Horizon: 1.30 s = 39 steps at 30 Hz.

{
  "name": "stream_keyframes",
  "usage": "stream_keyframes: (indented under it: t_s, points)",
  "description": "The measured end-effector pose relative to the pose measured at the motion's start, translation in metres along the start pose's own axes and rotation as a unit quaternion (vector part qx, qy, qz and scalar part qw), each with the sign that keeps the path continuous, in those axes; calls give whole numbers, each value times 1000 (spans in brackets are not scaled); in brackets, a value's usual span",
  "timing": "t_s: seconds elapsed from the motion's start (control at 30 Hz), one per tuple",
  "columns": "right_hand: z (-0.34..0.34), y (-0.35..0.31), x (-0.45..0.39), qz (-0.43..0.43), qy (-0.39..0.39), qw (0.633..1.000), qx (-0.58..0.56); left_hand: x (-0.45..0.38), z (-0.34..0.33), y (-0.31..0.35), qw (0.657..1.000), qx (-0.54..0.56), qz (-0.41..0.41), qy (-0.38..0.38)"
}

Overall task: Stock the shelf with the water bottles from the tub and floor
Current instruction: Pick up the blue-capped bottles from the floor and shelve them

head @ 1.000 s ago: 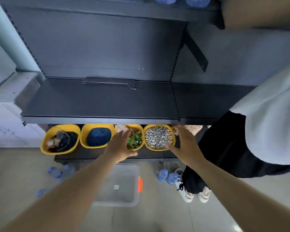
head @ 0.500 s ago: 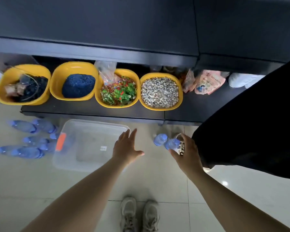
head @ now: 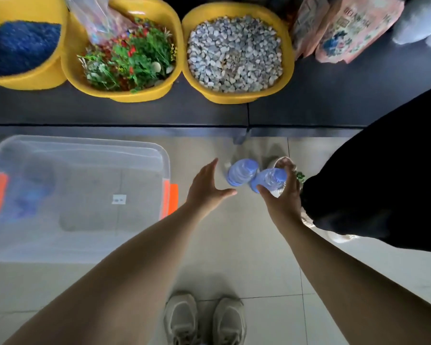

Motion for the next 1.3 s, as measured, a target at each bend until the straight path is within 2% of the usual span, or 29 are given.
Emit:
stream_keyframes:
  t_s: [0.13, 0.27, 0.4, 0.67, 0.83, 1.0, 1.3]
  points:
    - [-10, 34, -19, -8, 47, 998, -27, -38, -31, 8, 999, 30, -18, -3]
    - [-23, 58, -30, -28, 60, 994, -83, -60, -55, 24, 995, 81, -34, -36]
    - [-28, 79, -36, -76, 82, 988, -107, -75, -73, 36, 994, 84, -57, -47]
    - [-28, 83, -45, -73, 63, 990, -101, -84, -75, 37, 991, 78, -105, -37]
    - [-23, 61, -32, -47, 47, 989, -129, -65, -52, 18, 987, 142, -64, -27]
    - [-4, 18, -8, -22, 25, 989, -141, -20, -21, 18, 990, 130, -64, -1]
    - [72, -123, 34, 40, -19, 986, -161, 109, 79, 62, 985, 149, -66, 49]
Point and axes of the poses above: each hand's wrist, its own x-axis away from the middle knuckle, its own z-axis out of the back of the hand, y = z × x, the point moved 10 cm from there along -x, towards the middle knuckle, and after that the axes turned 14 degrees about z, right-handed, at the moved point
